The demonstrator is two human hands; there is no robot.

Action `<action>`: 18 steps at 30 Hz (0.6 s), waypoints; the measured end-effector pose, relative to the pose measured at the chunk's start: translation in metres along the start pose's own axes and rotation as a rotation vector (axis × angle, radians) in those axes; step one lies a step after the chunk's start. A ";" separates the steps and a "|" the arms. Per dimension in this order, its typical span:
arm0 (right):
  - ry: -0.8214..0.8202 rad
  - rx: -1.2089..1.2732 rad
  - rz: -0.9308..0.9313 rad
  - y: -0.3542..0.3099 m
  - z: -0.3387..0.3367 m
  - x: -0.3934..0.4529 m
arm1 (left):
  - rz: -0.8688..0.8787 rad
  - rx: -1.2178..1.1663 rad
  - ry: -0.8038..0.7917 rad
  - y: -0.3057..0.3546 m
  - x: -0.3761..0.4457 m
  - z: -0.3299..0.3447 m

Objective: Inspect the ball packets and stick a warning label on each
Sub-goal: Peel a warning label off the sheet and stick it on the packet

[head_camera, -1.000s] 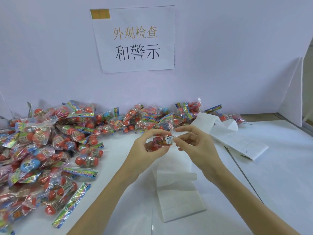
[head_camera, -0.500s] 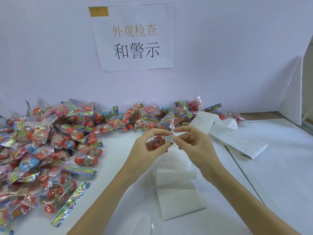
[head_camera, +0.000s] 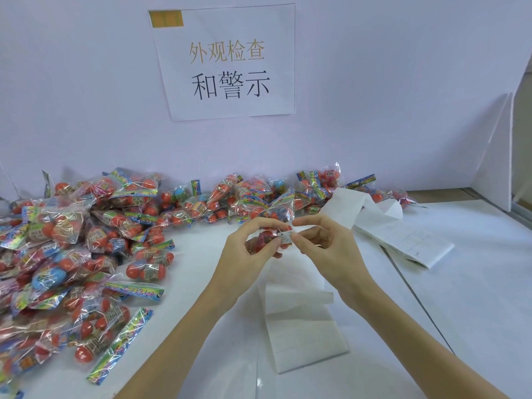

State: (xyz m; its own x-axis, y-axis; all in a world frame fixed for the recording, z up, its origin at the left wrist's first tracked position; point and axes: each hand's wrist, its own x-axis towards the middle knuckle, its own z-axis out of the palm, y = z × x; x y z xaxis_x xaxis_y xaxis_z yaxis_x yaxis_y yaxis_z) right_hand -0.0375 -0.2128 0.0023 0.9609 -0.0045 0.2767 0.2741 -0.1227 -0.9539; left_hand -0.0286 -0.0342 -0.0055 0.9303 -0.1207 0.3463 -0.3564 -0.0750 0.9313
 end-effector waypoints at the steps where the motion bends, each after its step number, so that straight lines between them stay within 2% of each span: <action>1: 0.002 -0.025 -0.009 0.000 0.001 0.000 | 0.003 0.002 0.004 0.000 0.000 0.000; 8: 0.049 -0.259 -0.117 0.003 0.002 0.000 | 0.011 -0.038 0.010 -0.001 0.000 0.001; 11: 0.029 -0.294 -0.108 0.003 0.000 0.000 | 0.009 -0.064 0.013 0.000 0.000 -0.001; 15: 0.041 -0.205 0.036 0.002 -0.003 0.003 | 0.008 -0.085 0.001 0.002 -0.001 -0.002; 18: -0.042 -0.044 0.211 -0.004 -0.002 0.004 | 0.014 -0.098 -0.020 0.004 -0.002 0.000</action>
State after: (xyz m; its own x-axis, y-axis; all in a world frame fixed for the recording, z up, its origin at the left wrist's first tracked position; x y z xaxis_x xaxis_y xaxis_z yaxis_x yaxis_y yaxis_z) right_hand -0.0348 -0.2144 0.0075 0.9978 0.0069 0.0653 0.0656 -0.1669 -0.9838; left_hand -0.0317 -0.0348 -0.0023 0.9229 -0.1413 0.3582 -0.3585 0.0244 0.9332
